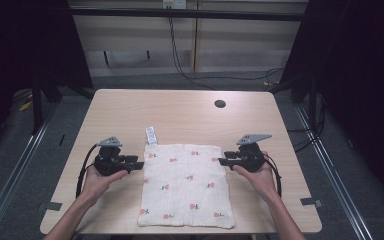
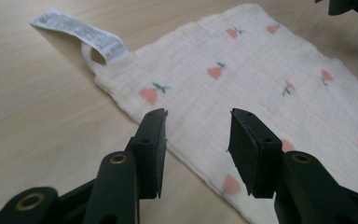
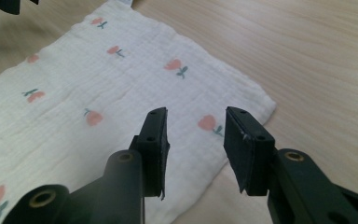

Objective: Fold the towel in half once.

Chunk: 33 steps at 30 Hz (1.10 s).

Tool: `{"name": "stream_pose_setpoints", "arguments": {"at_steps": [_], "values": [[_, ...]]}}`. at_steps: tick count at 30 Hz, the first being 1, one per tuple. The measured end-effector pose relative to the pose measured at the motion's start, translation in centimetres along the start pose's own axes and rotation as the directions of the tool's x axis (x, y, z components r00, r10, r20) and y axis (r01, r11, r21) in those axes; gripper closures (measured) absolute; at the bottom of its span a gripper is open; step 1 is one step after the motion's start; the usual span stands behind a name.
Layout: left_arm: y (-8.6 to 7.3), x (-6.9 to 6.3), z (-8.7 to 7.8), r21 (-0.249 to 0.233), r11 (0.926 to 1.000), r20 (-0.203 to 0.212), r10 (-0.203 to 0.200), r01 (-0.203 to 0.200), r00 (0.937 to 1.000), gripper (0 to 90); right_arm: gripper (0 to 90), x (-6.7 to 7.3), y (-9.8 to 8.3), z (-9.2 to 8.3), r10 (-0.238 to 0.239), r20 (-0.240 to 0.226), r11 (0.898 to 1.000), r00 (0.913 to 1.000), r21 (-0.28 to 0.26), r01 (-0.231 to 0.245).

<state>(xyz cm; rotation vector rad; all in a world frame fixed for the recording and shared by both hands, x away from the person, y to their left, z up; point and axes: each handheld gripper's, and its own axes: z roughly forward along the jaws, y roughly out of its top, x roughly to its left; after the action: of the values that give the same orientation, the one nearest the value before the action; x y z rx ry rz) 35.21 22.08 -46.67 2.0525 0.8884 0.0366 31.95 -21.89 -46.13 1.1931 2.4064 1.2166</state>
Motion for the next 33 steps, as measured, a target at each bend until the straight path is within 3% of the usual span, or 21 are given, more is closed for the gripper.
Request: {"name": "stream_pose_setpoints", "arguments": {"at_steps": [4,7,11,12,14,19,25,31,33], "values": [[1.2,1.8,1.2,0.012,0.9999,-0.007,-0.007,0.007,0.9999,57.6,57.9,-1.4,1.0,1.0,0.015,0.027,1.000,0.9995,0.000,-0.015],[1.7,2.9,2.1,0.015,0.9999,-0.036,-0.008,0.009,0.9993,59.0,58.3,-2.3,1.9,1.6,0.036,0.038,0.999,0.9986,0.004,-0.036],[2.1,4.1,2.5,-0.011,0.9997,-0.057,-0.023,0.022,0.9981,58.2,59.0,-3.0,2.9,2.4,0.020,0.035,1.000,0.9992,0.019,-0.020],[2.1,4.2,2.9,0.004,1.0000,-0.091,-0.004,0.004,0.9959,58.2,59.0,-3.2,3.0,2.5,0.023,0.042,0.999,0.9989,0.026,-0.024],[2.1,4.7,3.5,0.004,0.9997,-0.070,-0.024,0.024,0.9973,57.2,58.1,-3.8,3.2,3.3,0.029,0.065,0.998,0.9975,0.049,-0.032],[2.3,4.7,4.5,0.029,0.9993,-0.088,-0.021,0.023,0.9959,56.2,58.0,-4.7,2.8,4.9,0.032,0.099,0.995,0.9945,0.090,-0.041],[1.8,5.1,5.6,0.036,0.9981,-0.094,-0.046,0.050,0.9945,55.8,58.5,-4.7,2.6,6.2,0.033,0.095,0.993,0.9950,0.108,-0.043],[2.0,4.9,6.2,0.048,0.9988,-0.080,-0.007,0.011,0.9967,58.6,58.9,-5.0,2.4,6.9,0.045,0.111,0.994,0.9928,0.099,-0.056],[2.0,4.9,6.2,0.044,0.9989,-0.073,-0.012,0.015,0.9972,58.7,59.2,-4.9,2.2,7.2,0.036,0.104,0.993,0.9939,0.112,-0.048]]}}
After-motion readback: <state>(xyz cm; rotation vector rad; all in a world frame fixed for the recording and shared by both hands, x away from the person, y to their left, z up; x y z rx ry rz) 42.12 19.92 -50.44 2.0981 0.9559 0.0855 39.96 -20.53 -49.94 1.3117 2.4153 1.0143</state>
